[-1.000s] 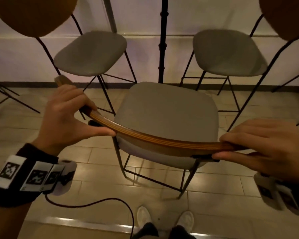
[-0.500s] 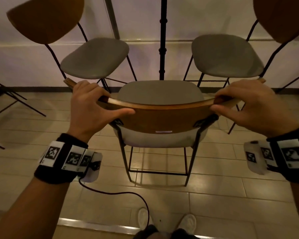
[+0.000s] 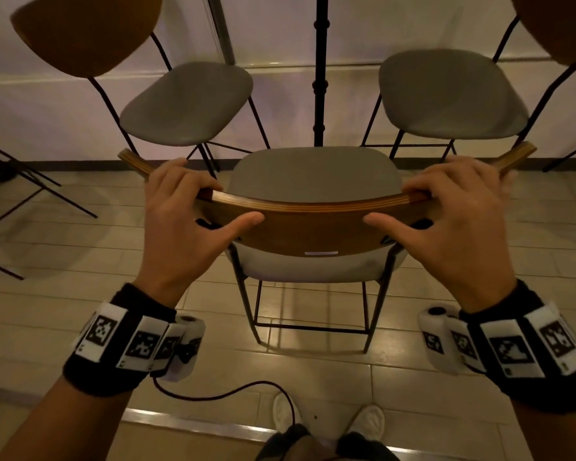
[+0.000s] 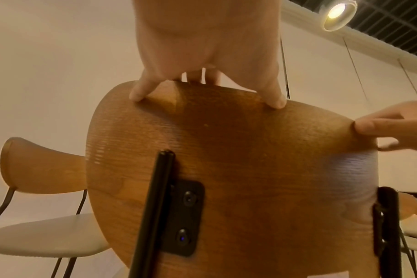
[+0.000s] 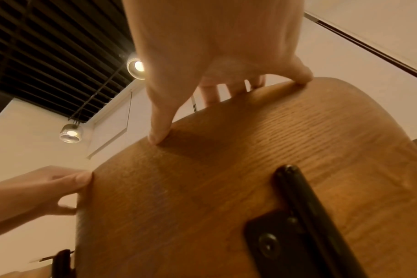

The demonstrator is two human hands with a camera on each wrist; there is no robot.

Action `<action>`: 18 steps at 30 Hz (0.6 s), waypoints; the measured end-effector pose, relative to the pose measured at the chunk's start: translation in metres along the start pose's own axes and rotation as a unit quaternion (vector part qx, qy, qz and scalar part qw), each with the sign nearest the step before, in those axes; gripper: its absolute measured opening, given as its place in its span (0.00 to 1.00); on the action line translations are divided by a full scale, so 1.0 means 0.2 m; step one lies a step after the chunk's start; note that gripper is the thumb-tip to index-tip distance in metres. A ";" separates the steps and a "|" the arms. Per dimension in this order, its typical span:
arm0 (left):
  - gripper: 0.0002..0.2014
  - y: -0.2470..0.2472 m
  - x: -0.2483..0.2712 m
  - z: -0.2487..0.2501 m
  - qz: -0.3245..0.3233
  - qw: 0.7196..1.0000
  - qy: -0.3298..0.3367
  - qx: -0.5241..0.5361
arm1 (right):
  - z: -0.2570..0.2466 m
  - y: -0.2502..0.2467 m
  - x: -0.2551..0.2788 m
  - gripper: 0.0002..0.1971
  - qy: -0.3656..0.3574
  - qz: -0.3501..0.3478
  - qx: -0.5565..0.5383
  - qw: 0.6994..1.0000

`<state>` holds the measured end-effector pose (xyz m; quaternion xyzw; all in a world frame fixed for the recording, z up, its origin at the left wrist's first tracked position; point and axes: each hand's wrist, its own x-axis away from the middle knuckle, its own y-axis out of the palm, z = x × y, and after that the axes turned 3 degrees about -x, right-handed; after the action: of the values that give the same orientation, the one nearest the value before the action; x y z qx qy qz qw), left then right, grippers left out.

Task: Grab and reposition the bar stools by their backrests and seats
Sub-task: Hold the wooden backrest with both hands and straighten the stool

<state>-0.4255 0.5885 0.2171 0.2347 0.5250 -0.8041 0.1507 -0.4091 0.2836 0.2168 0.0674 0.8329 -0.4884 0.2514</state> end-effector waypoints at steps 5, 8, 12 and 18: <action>0.36 0.03 -0.03 -0.01 0.009 1.000 -0.001 0.026 | 0.04 0.05 -0.04 0.32 -0.029 0.039 -0.049 0.998; 0.35 0.08 -0.08 -0.02 0.024 0.999 -0.002 0.031 | 0.07 0.08 -0.08 0.31 -0.030 0.061 -0.047 0.997; 0.36 0.13 -0.16 -0.05 0.017 0.999 -0.008 0.033 | 0.08 0.12 -0.14 0.32 -0.022 0.071 -0.048 0.996; 0.34 0.15 -0.22 -0.04 0.017 0.999 -0.001 0.041 | 0.13 0.12 -0.18 0.32 -0.021 0.063 -0.044 0.997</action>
<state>-0.3718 0.5838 0.2139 0.2483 0.4872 -0.8228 0.1549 -0.3610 0.2794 0.2051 0.0987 0.8420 -0.4359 0.3021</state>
